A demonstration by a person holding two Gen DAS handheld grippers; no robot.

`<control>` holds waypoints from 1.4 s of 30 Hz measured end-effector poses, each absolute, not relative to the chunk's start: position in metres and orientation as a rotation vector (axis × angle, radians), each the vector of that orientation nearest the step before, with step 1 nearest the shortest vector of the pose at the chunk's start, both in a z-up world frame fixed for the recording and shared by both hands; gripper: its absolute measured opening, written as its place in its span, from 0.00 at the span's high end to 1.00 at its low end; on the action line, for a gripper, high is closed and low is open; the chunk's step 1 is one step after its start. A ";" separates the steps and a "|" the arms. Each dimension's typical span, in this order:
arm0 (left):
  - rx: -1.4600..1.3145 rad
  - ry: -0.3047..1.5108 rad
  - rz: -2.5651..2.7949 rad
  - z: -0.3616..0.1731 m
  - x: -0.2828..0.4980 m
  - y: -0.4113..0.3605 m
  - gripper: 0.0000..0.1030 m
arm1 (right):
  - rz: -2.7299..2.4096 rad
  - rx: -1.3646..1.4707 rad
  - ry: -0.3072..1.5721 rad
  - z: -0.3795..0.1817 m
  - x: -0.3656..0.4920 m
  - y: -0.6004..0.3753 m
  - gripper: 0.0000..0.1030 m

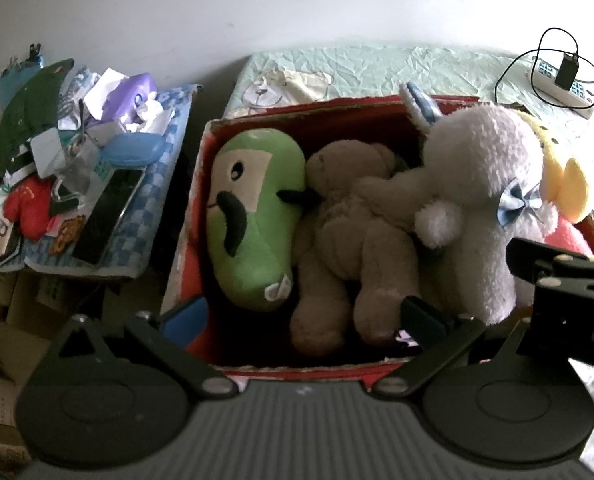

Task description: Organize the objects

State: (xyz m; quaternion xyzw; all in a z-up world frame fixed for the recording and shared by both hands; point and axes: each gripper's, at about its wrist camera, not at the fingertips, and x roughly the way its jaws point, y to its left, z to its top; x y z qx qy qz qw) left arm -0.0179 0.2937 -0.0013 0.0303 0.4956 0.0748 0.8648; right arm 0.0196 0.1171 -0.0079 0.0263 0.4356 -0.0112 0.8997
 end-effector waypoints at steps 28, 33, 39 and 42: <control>0.040 1.061 0.149 -0.013 -0.016 0.295 0.00 | -0.004 0.088 0.936 -0.019 0.025 0.120 0.12; 0.045 1.060 0.147 -0.013 -0.015 0.295 0.00 | -0.002 0.100 0.936 -0.020 0.026 0.119 0.12; 0.047 1.058 0.147 -0.013 -0.015 0.294 0.00 | -0.001 0.101 0.936 -0.020 0.026 0.118 0.12; 0.050 1.057 0.148 -0.013 -0.014 0.294 0.00 | -0.001 0.100 0.935 -0.020 0.026 0.119 0.12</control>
